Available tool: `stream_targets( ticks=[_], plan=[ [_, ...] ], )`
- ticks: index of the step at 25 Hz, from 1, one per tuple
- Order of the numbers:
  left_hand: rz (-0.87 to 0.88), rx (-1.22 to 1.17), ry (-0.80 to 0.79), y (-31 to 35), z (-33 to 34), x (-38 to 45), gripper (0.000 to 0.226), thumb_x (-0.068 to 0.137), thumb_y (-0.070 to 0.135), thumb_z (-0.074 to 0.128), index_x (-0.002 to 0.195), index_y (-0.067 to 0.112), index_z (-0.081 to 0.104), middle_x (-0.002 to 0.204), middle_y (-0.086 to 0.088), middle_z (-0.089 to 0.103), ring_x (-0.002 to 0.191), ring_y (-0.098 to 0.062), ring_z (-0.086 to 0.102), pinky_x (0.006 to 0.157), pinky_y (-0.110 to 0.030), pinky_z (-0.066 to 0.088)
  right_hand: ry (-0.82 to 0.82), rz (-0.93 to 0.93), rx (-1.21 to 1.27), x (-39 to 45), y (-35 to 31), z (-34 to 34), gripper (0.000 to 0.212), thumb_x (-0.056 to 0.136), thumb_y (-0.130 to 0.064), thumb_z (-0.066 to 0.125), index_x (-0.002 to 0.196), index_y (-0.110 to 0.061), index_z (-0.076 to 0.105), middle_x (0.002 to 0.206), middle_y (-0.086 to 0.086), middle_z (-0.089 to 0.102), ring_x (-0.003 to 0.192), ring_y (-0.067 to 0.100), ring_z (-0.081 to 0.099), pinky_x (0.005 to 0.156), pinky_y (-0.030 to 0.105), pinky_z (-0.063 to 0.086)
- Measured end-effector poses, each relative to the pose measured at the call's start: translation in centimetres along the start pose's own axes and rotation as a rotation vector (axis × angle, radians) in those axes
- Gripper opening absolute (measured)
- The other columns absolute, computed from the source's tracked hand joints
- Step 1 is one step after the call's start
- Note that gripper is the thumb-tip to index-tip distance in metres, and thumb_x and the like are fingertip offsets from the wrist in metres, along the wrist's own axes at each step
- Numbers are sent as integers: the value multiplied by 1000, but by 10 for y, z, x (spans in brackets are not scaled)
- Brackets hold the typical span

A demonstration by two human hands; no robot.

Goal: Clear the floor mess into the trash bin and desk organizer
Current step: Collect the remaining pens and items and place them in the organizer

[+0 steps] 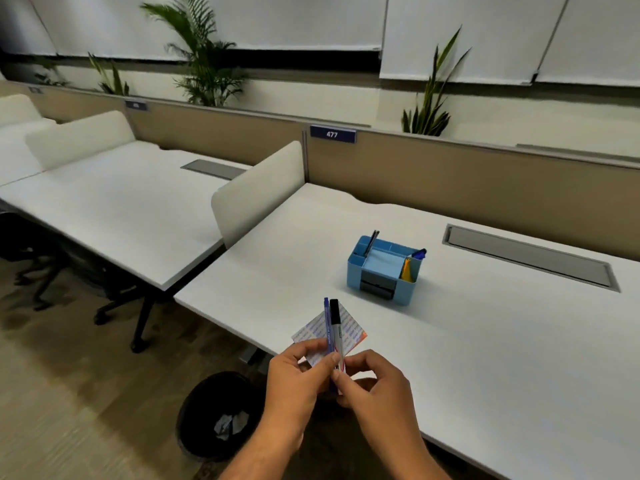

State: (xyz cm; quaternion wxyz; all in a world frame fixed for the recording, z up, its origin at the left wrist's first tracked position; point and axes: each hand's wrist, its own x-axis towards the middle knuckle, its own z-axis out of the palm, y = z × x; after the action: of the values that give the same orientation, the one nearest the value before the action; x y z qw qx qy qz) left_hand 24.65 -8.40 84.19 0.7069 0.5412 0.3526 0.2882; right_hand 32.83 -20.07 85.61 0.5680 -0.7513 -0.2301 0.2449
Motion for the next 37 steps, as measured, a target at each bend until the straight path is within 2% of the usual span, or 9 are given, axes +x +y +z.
stream_targets(
  ticks=[6,10,14,17,21,25,29,33,37],
  plan=[
    [41,159,-160,36,-22,54,20,85,17,84,99,31,83,96,17,80,89,-14,80,75,-36,67,103,115,139,36,-21,23,17,91,-25,77,96,-41,73,91,-13,78,86,8,74,67,20,58],
    [5,171,-198,45,-24,89,20,88,12,81,106,22,81,104,14,75,88,-19,80,74,-36,67,270,186,387,71,-24,11,20,96,-24,70,113,-36,70,97,-7,78,92,14,72,72,30,56],
    [-58,172,-221,35,-10,113,18,91,8,78,106,17,79,109,4,73,85,-20,80,67,-33,66,415,163,374,122,-24,-34,17,87,-13,76,100,-21,70,92,3,79,84,19,76,68,30,62],
    [-102,203,-203,24,12,127,17,90,8,78,105,17,78,110,-4,74,82,-22,80,62,-32,65,481,171,312,181,-17,-77,10,86,-2,72,90,-11,71,84,9,77,81,25,76,78,39,66],
    [-118,239,-164,20,41,143,17,90,10,79,102,22,78,113,-2,72,88,-25,78,62,-30,64,440,190,238,252,-5,-117,10,95,-19,68,103,-13,71,102,13,77,93,23,77,88,40,64],
    [-146,239,-86,18,76,164,16,88,7,81,94,22,80,108,-3,73,81,-21,78,60,-30,63,396,-3,-110,316,5,-147,18,85,-7,78,96,-16,66,93,3,68,90,27,71,77,43,65],
    [-151,194,2,13,99,178,14,87,6,81,94,18,82,106,-10,74,78,-19,77,63,-33,64,346,-2,-151,371,17,-164,17,81,-3,78,92,-13,71,93,5,70,89,28,73,75,43,66],
    [-167,164,47,11,120,183,14,91,9,77,102,17,79,111,-10,73,84,-20,78,65,-33,65,206,-21,-361,407,36,-160,19,83,-10,82,98,-17,71,96,4,72,89,22,70,60,19,55],
    [-173,155,59,12,130,186,14,92,10,76,103,18,79,113,-8,73,83,-16,79,66,-32,65,78,24,-702,418,41,-154,28,87,-28,81,112,-21,70,112,4,74,98,24,67,85,37,58]
  ],
)
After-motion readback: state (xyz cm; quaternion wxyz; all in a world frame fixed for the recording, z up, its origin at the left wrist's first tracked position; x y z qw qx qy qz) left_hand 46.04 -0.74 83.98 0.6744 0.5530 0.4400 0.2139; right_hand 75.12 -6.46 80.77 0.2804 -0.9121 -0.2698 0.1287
